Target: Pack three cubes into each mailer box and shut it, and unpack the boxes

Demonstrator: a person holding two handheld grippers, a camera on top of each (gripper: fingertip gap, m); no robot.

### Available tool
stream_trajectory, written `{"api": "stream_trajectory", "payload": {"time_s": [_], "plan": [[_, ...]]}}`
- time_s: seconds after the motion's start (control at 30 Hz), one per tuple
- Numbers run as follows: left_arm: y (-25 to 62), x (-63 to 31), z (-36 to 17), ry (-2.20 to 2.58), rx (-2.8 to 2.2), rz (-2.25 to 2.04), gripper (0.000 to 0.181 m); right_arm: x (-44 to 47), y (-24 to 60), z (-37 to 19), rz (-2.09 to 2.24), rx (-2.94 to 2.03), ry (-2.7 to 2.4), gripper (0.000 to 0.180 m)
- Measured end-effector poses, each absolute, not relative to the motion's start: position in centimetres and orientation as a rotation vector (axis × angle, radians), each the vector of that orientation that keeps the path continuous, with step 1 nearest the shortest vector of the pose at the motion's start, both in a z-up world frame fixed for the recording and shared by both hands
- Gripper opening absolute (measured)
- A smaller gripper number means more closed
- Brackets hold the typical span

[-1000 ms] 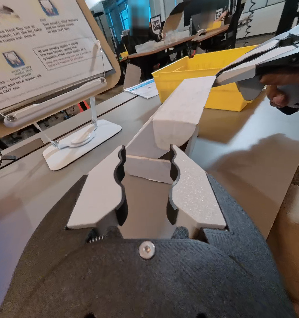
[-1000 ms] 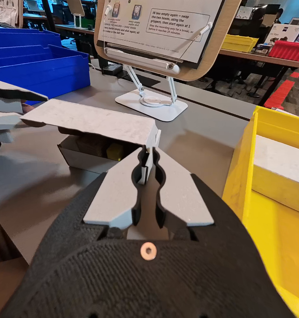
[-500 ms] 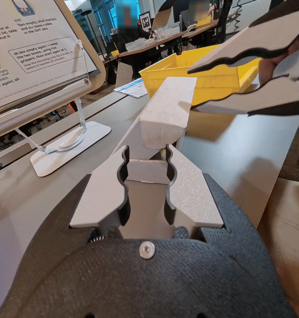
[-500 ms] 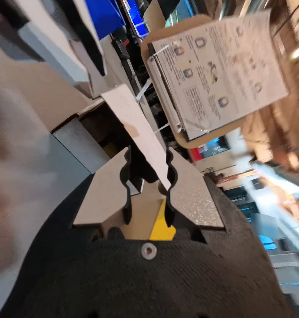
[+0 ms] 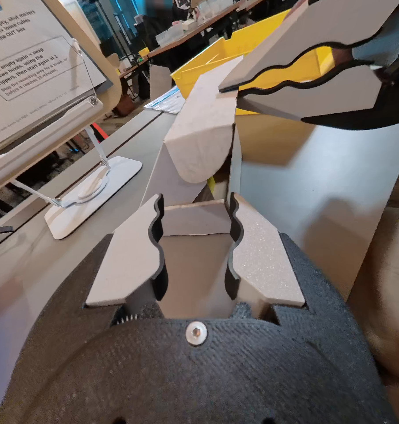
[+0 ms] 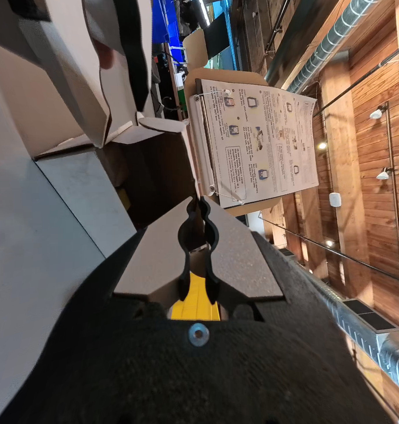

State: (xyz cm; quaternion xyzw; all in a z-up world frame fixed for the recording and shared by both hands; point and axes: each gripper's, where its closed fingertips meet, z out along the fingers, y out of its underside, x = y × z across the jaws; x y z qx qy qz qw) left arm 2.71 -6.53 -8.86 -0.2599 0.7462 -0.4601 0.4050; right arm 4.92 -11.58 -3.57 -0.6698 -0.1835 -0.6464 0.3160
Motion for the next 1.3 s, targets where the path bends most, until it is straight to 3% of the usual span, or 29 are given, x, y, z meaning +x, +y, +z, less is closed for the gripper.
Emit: {"api": "stream_trajectory", "payload": {"time_s": [0.13,0.47,0.6,0.77,0.97,1.3], "plan": [[-6.2,3.3,-8.8,1.829,-0.619,-1.068,0.084,4.9,-11.9,-3.6,-1.683,-1.774,-0.487,0.001],[-7.4,5.1,-8.8,1.814,-0.538,-1.012,0.106,4.7,-12.3,-3.9,-1.599,-1.809,-0.471,0.001],[-7.8,5.0,-9.4,1.837,-0.461,-0.962,0.104,4.3,-12.7,-4.7,-1.554,-1.843,-0.514,0.001],[-8.6,4.6,-10.9,1.904,-0.345,-0.874,0.077,4.1,-13.5,-6.1,-1.47,-1.906,-0.558,0.001],[-8.6,4.6,-11.8,1.925,-0.294,-0.785,0.071,4.3,-14.2,-7.9,-1.415,-1.994,-0.606,0.002],[-7.6,3.6,-11.0,1.908,-0.33,-0.858,0.076,4.3,-14.3,-8.4,-1.415,-2.025,-0.618,0.003]]}}
